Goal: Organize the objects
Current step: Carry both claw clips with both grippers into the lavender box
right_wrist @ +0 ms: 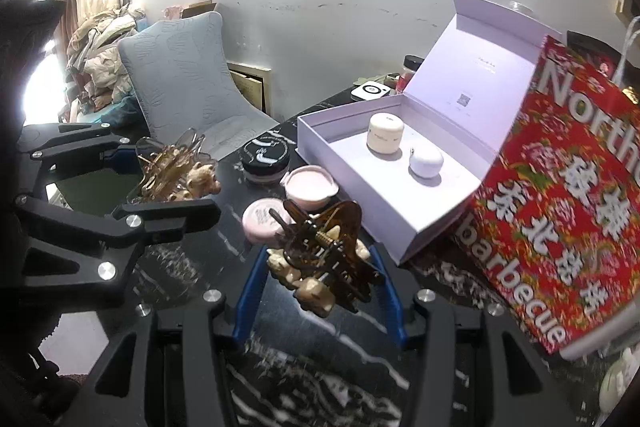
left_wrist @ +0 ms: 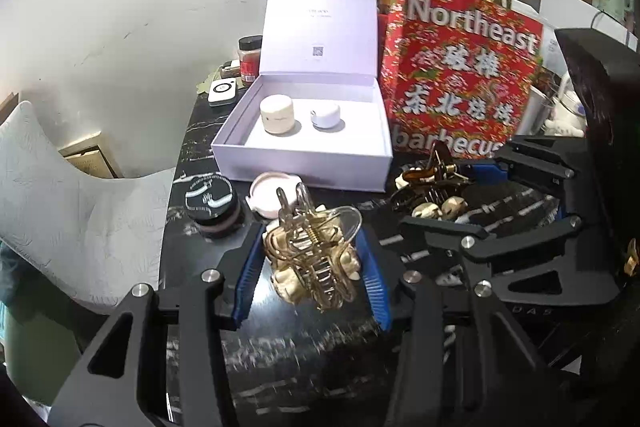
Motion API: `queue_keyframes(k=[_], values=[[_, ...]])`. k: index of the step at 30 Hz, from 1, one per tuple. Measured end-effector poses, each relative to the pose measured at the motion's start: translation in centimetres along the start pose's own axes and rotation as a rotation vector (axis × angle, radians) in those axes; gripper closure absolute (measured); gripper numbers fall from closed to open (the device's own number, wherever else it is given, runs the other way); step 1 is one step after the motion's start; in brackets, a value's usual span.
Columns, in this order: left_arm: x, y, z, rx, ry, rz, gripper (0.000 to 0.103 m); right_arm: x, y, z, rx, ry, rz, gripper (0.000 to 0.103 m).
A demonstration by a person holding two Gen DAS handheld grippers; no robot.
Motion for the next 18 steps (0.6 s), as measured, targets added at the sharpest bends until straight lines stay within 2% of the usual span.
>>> queue_keyframes(k=[2, 6, 18], values=[[0.8, -0.3, 1.1, -0.017, -0.013, -0.010, 0.058, 0.6, 0.6, 0.7, 0.003, -0.005, 0.005, 0.050], [2.1, -0.8, 3.0, 0.012, -0.011, 0.005, 0.058, 1.7, 2.1, 2.2, -0.002, -0.011, 0.012, 0.050], [5.7, -1.3, 8.0, -0.008, -0.023, 0.003, 0.058, 4.2, 6.3, 4.8, -0.043, -0.028, 0.033, 0.050]])
Point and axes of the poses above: each gripper's, at about its wrist camera, not at the fingertips, and z roughly the way its jaws point, y to its right, x to its top, the point moved 10 cm from there along z, roughly the way its jaws point, and after that the axes turned 13 degrees about x, right-handed, at the moved point
